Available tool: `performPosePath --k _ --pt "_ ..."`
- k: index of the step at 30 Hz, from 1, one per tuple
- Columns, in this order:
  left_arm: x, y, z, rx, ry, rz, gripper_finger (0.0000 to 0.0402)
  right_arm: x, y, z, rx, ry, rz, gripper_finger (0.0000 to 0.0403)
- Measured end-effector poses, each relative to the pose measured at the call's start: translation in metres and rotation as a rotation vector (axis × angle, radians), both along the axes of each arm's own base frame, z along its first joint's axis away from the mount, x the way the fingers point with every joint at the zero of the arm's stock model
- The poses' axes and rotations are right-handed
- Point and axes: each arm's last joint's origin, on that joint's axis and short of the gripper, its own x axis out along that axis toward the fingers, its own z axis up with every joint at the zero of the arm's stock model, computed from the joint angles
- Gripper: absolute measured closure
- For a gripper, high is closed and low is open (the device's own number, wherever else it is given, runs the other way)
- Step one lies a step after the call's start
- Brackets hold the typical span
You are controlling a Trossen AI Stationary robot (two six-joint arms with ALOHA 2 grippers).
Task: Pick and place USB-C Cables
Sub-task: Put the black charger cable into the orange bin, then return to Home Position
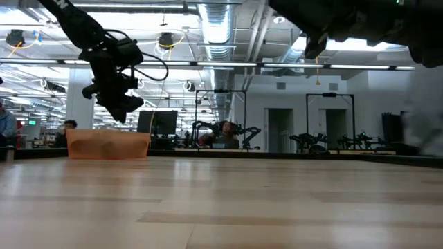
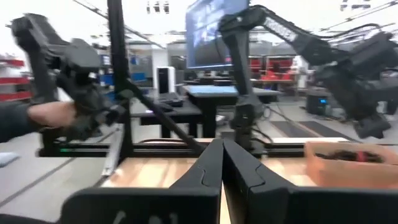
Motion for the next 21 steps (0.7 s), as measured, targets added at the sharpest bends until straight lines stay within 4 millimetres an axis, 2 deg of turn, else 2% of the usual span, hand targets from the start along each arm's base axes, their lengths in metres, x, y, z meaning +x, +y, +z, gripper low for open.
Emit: performPosePath --k 3,8,13,16,21 --pt "0.000 -0.001 0.005 0.019 -0.015 -0.016 0.0291 0.001 -0.002 -0.002 -0.021 0.023 -0.013 0.0380" --pt "-0.001 -0.011 0.024 0.070 -0.084 -0.091 0.0277 0.005 -0.010 -0.006 -0.041 0.055 -0.043 0.0382" --pt "0.004 -0.036 0.051 0.191 -0.296 -0.263 0.0276 0.006 -0.020 -0.007 -0.045 0.067 -0.076 0.0383" --pt "0.009 -0.058 0.060 0.314 -0.480 -0.432 0.0276 -0.008 -0.028 -0.008 -0.033 0.061 -0.077 0.0389" --pt "0.013 -0.096 0.052 0.391 -0.763 -0.807 0.0276 -0.053 -0.041 -0.007 0.017 -0.017 -0.051 0.0398"
